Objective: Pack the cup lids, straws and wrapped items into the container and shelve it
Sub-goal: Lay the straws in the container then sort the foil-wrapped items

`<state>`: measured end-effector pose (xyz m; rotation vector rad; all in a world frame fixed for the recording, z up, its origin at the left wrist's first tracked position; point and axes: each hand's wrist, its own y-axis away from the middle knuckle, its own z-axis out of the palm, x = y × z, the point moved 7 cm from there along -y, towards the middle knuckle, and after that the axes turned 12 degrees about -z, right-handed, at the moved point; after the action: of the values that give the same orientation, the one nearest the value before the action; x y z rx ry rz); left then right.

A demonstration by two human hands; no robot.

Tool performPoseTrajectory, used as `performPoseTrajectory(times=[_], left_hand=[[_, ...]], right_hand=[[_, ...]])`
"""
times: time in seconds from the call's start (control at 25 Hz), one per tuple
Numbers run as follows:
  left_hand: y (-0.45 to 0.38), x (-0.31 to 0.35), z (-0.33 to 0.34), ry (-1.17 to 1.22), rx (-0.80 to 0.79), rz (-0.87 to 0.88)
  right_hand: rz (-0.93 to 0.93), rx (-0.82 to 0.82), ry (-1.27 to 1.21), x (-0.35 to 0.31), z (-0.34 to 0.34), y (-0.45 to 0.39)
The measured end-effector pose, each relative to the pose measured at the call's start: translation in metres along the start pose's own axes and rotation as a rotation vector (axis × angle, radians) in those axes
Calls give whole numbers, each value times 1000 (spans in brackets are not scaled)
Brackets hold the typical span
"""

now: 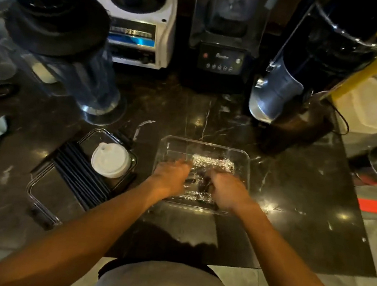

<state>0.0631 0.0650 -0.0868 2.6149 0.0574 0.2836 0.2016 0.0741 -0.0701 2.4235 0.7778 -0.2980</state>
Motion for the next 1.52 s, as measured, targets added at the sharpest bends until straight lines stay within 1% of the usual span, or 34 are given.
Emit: performPoseTrajectory(times=[0.04, 0.12, 0.2, 0.28, 0.36, 0.44, 0.52, 0.6, 0.68, 0.76, 0.8, 0.84, 0.92, 1.0, 1.04, 1.12, 1.2, 1.28, 1.4, 1.44, 1.52], left_hand=[[-3, 1, 2, -52, 22, -19], [-10, 0, 5, -74, 54, -57], [-14, -2, 8, -61, 15, -88], [-17, -5, 11, 10, -47, -92], [-16, -9, 10, 167, -106, -80], [-13, -11, 3, 406, -132, -61], [-7, -13, -10, 656, -133, -32], [-1, -15, -23, 807, -90, -13], [1, -20, -33, 905, -21, -46], [1, -24, -34, 1080, -32, -100], [1, -24, -33, 1113, -47, -110], [0, -23, -33, 1080, -47, -107], [-2, -20, -30, 929, -63, -85], [-4, -13, -20, 721, -114, -69], [-5, -10, -13, 576, -130, -63], [-7, -5, 0, 279, -100, -53], [-9, -5, 6, 133, -34, -71], [-9, -6, 10, 111, -41, -88], [-8, -6, 15, 132, -118, -97], [-8, -6, 13, 164, -130, -93], [-7, -6, 6, 318, -155, -80]], right_hand=[[-24, 28, -2, -1, 0, -3], [-81, 105, 0, -5, -3, -12], [-138, 138, -29, -9, 2, -21], [-149, 117, -68, -10, 10, -26], [-140, 99, -73, -7, 14, -28], [-140, 105, -76, -4, 11, -25], [-117, 125, -152, 5, 6, -23], [-56, 165, -323, 17, -1, -19], [1, 236, -529, 27, -9, -14], [-9, 263, -688, 25, -17, -10], [-12, 261, -756, 23, -18, -8], [-4, 250, -821, 21, -18, -7], [29, 225, -920, 22, -17, -6], [52, 206, -964, 23, -15, -5], [57, 202, -980, 25, -14, -6], [85, 219, -1004, 29, -12, -5], [125, 244, -1047, 34, -9, -3], [145, 263, -1077, 37, -8, 0], [156, 333, -1072, 42, -13, 5], [153, 371, -1081, 43, -15, 6], [149, 453, -1107, 46, -21, 9]])
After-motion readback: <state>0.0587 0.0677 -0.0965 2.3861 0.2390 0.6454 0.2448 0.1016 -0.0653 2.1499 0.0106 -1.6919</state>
